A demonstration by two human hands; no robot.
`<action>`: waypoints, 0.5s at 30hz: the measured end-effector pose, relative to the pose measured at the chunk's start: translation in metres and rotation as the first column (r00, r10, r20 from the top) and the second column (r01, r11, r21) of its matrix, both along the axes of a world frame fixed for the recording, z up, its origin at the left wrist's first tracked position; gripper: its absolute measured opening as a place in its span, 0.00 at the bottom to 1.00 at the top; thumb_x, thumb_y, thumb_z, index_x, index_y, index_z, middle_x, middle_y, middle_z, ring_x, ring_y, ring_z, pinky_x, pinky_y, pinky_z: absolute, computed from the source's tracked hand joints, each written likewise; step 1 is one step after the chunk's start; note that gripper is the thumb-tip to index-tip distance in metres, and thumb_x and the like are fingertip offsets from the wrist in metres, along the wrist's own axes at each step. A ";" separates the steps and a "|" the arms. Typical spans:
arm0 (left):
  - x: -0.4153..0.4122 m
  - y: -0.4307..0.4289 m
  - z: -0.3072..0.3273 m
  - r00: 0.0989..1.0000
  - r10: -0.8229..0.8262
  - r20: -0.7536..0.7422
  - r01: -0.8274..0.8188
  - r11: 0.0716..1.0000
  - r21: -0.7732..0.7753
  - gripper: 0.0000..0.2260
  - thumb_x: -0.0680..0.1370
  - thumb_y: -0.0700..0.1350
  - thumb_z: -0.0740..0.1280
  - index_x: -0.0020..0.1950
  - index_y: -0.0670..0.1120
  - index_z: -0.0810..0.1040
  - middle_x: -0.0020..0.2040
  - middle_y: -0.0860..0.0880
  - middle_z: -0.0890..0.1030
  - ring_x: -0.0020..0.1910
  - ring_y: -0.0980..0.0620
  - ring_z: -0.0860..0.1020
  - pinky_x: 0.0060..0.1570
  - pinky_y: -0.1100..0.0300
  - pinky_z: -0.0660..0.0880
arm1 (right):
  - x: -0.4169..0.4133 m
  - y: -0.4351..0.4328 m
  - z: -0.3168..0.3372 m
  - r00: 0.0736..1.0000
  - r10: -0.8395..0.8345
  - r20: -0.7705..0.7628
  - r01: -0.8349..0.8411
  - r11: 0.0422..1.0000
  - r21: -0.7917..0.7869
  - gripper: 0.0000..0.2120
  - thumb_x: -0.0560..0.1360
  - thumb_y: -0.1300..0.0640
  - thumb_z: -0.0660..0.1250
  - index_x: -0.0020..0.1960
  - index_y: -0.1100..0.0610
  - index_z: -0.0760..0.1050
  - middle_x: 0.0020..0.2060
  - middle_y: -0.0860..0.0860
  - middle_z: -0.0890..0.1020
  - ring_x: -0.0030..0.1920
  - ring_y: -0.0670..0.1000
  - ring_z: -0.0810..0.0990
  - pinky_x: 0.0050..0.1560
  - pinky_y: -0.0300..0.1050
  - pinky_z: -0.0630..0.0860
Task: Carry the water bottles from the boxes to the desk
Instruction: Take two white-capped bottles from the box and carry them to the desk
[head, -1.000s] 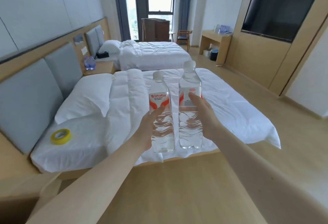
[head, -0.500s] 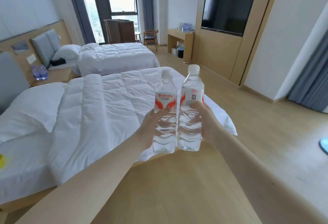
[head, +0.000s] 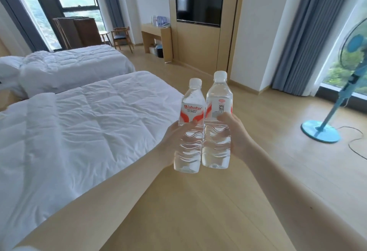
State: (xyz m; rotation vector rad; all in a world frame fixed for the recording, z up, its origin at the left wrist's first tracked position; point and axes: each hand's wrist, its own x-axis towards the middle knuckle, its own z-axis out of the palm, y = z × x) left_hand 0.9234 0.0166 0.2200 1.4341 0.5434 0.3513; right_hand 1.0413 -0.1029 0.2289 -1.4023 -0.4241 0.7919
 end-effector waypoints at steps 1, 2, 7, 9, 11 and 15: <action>0.011 -0.001 -0.001 1.000 -0.022 -0.012 0.022 1.000 0.001 0.17 0.69 0.55 0.74 0.55 0.50 0.80 0.52 0.46 0.84 0.41 0.51 0.83 0.40 0.61 0.78 | 0.009 -0.002 -0.002 1.000 -0.009 0.009 0.008 1.000 0.019 0.33 0.57 0.45 0.69 0.60 0.57 0.76 0.47 0.56 0.81 0.38 0.55 0.77 0.41 0.47 0.74; 0.022 0.001 -0.005 0.999 -0.040 -0.013 0.040 0.999 -0.001 0.13 0.72 0.54 0.72 0.53 0.50 0.80 0.47 0.49 0.85 0.37 0.54 0.83 0.37 0.64 0.78 | 0.017 -0.005 -0.002 1.000 -0.018 0.018 0.017 0.999 0.033 0.26 0.60 0.47 0.69 0.56 0.57 0.77 0.41 0.53 0.82 0.36 0.53 0.78 0.39 0.45 0.74; 0.081 0.009 -0.013 0.994 -0.110 -0.001 0.110 0.990 -0.094 0.07 0.77 0.51 0.66 0.50 0.49 0.78 0.36 0.52 0.83 0.30 0.57 0.82 0.28 0.65 0.75 | 0.066 -0.007 -0.009 0.991 -0.133 -0.012 0.133 0.991 0.034 0.08 0.79 0.51 0.62 0.48 0.54 0.78 0.28 0.45 0.81 0.26 0.44 0.79 0.27 0.35 0.74; 0.107 0.017 -0.017 0.991 -0.131 0.010 0.131 0.979 -0.155 0.12 0.74 0.54 0.68 0.53 0.48 0.79 0.39 0.48 0.83 0.33 0.52 0.83 0.30 0.61 0.78 | 0.087 -0.004 -0.012 0.984 -0.176 -0.018 0.176 0.984 -0.001 0.13 0.79 0.49 0.61 0.43 0.53 0.79 0.28 0.47 0.81 0.27 0.46 0.79 0.30 0.37 0.74; 0.137 0.029 -0.022 0.990 -0.142 0.006 0.139 0.961 -0.238 0.22 0.69 0.59 0.70 0.55 0.46 0.79 0.40 0.45 0.83 0.34 0.49 0.83 0.31 0.58 0.78 | 0.110 0.001 -0.014 0.975 -0.222 -0.015 0.221 0.975 -0.028 0.16 0.79 0.45 0.60 0.42 0.53 0.80 0.30 0.49 0.81 0.29 0.48 0.79 0.35 0.41 0.75; 0.196 0.060 -0.034 0.976 -0.217 0.012 0.209 0.922 -0.327 0.30 0.67 0.67 0.66 0.55 0.44 0.79 0.44 0.42 0.82 0.37 0.47 0.82 0.38 0.56 0.78 | 0.157 0.021 -0.017 0.942 -0.334 -0.034 0.329 0.939 -0.098 0.20 0.76 0.40 0.61 0.50 0.56 0.78 0.35 0.52 0.80 0.29 0.48 0.78 0.34 0.41 0.75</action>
